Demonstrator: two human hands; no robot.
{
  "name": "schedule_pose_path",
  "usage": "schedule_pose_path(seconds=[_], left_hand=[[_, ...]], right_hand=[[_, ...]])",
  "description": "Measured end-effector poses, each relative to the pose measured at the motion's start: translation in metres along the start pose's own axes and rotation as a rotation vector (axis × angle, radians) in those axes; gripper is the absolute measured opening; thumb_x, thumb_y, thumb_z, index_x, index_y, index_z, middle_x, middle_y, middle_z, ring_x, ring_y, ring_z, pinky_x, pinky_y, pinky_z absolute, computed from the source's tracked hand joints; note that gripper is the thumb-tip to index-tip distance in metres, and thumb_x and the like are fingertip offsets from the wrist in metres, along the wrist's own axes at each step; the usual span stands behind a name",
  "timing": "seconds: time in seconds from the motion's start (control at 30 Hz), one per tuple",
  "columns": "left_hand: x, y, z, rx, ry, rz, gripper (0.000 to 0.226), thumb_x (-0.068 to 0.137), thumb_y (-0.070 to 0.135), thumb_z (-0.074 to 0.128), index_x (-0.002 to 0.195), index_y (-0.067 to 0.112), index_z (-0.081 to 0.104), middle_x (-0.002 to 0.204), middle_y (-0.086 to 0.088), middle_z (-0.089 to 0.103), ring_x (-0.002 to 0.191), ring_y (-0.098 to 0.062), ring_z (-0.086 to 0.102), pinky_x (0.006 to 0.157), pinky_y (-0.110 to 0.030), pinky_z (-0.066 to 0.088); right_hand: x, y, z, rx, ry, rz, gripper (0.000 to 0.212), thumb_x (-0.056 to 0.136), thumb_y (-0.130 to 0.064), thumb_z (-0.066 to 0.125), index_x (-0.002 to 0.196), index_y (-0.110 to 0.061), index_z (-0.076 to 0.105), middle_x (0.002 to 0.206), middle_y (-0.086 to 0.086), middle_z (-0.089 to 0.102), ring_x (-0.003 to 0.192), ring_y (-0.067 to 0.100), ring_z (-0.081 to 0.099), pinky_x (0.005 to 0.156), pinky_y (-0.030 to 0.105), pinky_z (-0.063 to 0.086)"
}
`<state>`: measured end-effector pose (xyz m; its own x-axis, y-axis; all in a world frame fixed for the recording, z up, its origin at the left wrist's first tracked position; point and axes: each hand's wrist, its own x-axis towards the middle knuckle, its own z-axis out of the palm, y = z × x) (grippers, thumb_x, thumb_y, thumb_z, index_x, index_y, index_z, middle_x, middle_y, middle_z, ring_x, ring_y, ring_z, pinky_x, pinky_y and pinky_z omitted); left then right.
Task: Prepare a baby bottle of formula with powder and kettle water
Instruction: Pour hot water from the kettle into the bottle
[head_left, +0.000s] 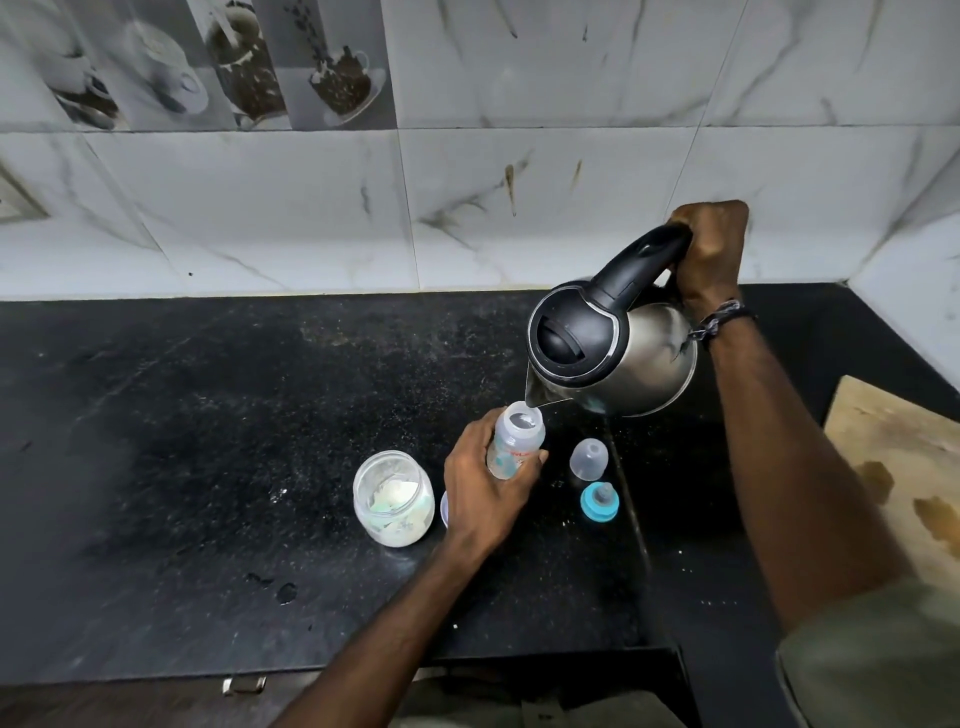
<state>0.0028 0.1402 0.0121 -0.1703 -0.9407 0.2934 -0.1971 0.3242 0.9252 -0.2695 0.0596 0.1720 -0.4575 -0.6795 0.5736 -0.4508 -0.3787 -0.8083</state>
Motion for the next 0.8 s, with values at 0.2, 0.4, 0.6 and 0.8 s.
schedule_pose_path(seconds=[0.2,0.4,0.6,0.8], left_hand=[[-0.001,0.001,-0.001,0.027,-0.012,-0.006,0.055,0.077,0.033,0.086,0.128,0.019,0.068,0.115,0.008,0.072,0.104,-0.009,0.068,0.089,-0.040,0.058],[-0.001,0.004,-0.001,0.046,-0.013,0.005,0.053,0.075,0.036,0.085,0.124,0.021,0.069,0.111,0.008,0.071,0.100,-0.007,0.068,0.087,-0.037,0.057],[0.000,0.009,-0.003,0.044,-0.029,0.030,0.047,0.076,0.034,0.085,0.119,0.028,0.069,0.107,0.013,0.069,0.098,-0.004,0.066,0.084,-0.032,0.057],[0.000,0.011,-0.005,0.054,-0.035,0.042,0.045,0.076,0.035,0.085,0.116,0.036,0.065,0.104,0.014,0.068,0.096,-0.005,0.066,0.083,-0.034,0.058]], right_hand=[[0.001,-0.013,-0.005,-0.051,-0.048,-0.054,0.033,0.070,-0.023,0.045,0.048,-0.009,0.025,0.054,0.011,0.012,0.056,0.017,0.011,0.052,0.028,0.009],[0.006,-0.022,-0.006,-0.137,-0.097,-0.101,0.036,0.069,-0.025,0.043,0.047,-0.002,0.025,0.058,0.017,0.013,0.058,0.023,0.011,0.051,0.038,0.008],[0.008,-0.029,-0.006,-0.140,-0.112,-0.124,0.035,0.070,-0.022,0.044,0.047,-0.003,0.025,0.056,0.016,0.013,0.058,0.025,0.011,0.051,0.038,0.009],[0.008,-0.042,-0.001,-0.164,-0.142,-0.156,0.036,0.069,-0.024,0.043,0.047,-0.002,0.026,0.053,0.020,0.014,0.057,0.026,0.013,0.050,0.041,0.010]])
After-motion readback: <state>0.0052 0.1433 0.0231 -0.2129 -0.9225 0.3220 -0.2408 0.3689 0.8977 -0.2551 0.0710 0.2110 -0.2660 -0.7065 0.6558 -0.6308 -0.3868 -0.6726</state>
